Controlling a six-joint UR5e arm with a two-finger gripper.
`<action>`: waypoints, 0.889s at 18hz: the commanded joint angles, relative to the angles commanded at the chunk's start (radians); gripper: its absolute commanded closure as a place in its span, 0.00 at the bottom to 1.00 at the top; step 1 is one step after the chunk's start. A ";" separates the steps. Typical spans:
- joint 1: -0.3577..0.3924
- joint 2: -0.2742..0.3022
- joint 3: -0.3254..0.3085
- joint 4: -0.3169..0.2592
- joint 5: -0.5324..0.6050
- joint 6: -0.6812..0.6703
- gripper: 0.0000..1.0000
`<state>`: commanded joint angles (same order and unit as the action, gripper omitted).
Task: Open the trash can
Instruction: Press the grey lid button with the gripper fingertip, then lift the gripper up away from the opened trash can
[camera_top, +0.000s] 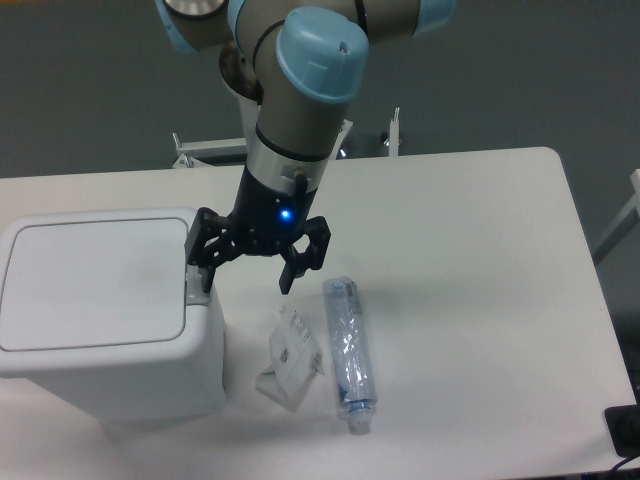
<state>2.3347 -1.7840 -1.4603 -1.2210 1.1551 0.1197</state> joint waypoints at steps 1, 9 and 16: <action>0.000 -0.003 0.000 0.000 0.000 0.000 0.00; 0.000 -0.003 0.009 0.038 -0.002 -0.003 0.00; 0.084 -0.002 0.135 0.075 0.064 0.081 0.00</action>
<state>2.4189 -1.7856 -1.3253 -1.1459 1.2192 0.2005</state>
